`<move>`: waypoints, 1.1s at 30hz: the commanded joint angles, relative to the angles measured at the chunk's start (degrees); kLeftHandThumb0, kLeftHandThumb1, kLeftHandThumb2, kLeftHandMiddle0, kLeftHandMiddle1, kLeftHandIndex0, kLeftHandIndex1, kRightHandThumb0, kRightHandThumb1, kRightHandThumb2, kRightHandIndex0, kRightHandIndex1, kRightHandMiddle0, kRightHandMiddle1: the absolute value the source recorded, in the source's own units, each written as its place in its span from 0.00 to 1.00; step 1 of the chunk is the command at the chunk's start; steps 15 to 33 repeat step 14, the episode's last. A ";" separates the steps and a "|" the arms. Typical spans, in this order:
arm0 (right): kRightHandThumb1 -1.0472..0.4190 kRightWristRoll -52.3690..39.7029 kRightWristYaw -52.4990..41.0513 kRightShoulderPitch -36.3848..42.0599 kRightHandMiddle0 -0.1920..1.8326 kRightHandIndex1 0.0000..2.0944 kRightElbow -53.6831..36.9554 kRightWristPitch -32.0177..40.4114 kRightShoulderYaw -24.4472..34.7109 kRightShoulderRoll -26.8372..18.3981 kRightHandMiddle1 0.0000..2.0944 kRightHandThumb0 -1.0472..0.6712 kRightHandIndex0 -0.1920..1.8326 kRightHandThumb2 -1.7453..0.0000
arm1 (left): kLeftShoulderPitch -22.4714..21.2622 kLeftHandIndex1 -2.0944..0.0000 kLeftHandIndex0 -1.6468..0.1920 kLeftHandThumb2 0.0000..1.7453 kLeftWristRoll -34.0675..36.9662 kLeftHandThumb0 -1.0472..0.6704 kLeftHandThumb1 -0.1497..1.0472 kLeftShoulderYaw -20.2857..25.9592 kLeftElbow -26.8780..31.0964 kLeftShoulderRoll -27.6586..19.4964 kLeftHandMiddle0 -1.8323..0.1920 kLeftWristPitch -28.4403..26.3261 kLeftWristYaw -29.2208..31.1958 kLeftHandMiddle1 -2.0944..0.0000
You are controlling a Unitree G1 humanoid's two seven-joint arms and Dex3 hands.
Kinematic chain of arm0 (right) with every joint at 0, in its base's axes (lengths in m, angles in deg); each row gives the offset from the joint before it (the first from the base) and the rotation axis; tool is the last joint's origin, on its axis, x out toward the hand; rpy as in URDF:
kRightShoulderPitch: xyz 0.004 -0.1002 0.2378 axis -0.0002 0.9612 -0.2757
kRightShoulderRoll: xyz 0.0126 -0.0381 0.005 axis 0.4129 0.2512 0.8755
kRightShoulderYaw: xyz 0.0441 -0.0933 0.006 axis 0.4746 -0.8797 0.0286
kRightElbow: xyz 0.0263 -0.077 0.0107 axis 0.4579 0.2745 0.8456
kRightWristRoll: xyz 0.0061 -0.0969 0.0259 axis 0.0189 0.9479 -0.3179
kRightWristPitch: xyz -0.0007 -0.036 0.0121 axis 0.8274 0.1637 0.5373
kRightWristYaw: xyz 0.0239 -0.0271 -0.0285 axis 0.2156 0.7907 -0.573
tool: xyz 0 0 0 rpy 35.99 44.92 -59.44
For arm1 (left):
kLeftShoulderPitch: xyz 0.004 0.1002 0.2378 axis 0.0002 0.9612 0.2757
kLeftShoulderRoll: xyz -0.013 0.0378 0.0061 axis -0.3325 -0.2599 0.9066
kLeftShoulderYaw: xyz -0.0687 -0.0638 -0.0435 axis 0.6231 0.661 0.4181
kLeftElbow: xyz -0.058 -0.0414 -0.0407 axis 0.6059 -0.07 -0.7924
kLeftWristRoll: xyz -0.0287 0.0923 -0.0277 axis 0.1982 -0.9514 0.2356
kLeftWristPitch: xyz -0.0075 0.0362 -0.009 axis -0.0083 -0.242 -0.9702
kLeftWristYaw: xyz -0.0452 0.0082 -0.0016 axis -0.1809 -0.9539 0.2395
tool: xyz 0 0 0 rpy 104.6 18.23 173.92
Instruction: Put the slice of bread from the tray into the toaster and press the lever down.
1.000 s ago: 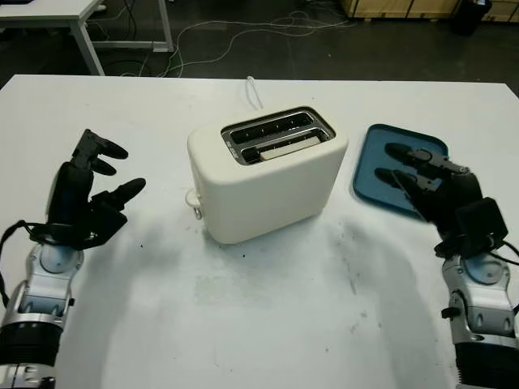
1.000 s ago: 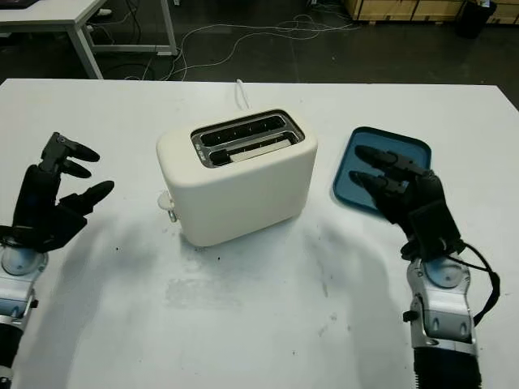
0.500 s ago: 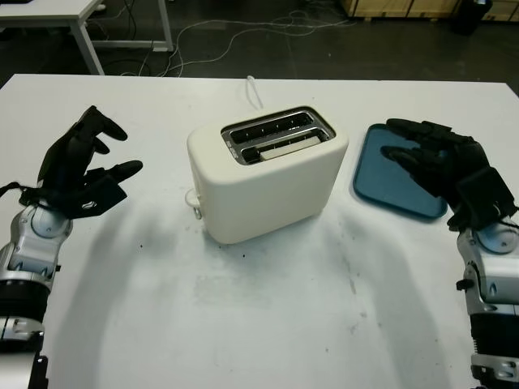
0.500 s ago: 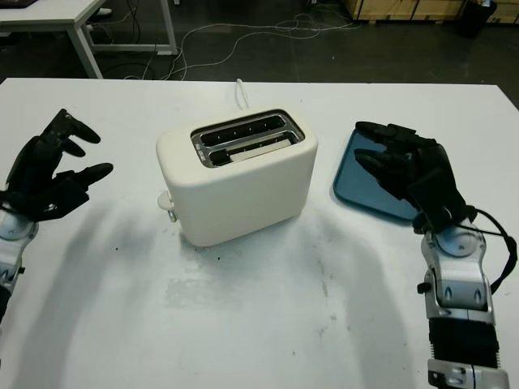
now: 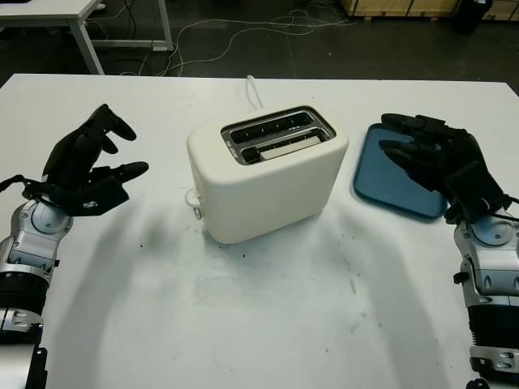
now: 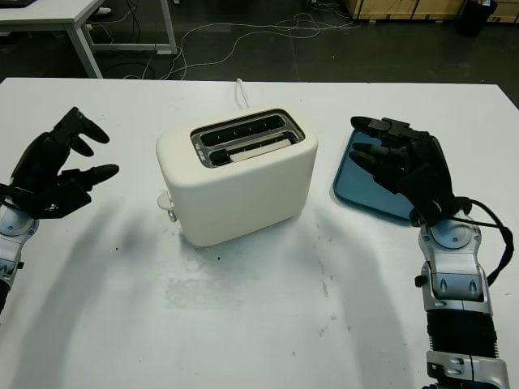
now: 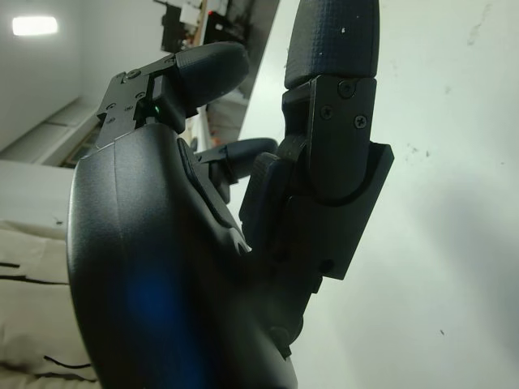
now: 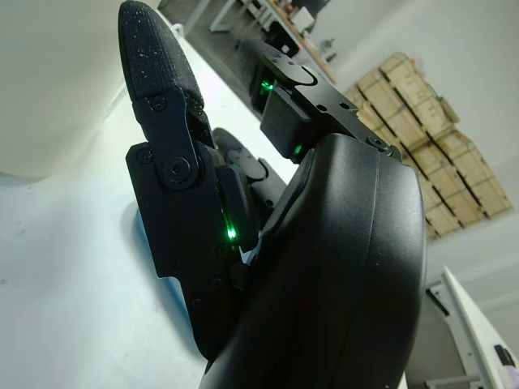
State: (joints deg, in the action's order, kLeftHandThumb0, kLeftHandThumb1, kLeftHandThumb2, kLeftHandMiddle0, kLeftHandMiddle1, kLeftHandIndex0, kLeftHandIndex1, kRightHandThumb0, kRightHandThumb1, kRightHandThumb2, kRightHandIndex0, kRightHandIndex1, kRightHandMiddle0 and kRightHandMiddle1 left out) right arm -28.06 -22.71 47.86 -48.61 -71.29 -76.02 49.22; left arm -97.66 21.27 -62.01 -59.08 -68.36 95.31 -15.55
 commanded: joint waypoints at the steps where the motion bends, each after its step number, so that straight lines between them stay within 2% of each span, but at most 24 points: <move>1: 0.09 0.10 0.34 0.60 0.45 0.00 -0.82 -1.40 -0.07 0.12 0.00 0.13 0.50 0.99 | 0.18 0.17 0.90 0.25 0.27 0.00 0.89 -0.16 0.12 -0.17 0.82 0.18 0.16 0.17; 33: 0.09 -0.26 0.13 1.24 0.46 0.00 -1.50 -0.65 -0.07 0.57 0.00 0.13 0.50 0.99 | 0.32 0.17 0.90 0.25 0.28 0.00 0.89 -0.22 -0.63 0.37 0.81 0.74 -0.48 0.17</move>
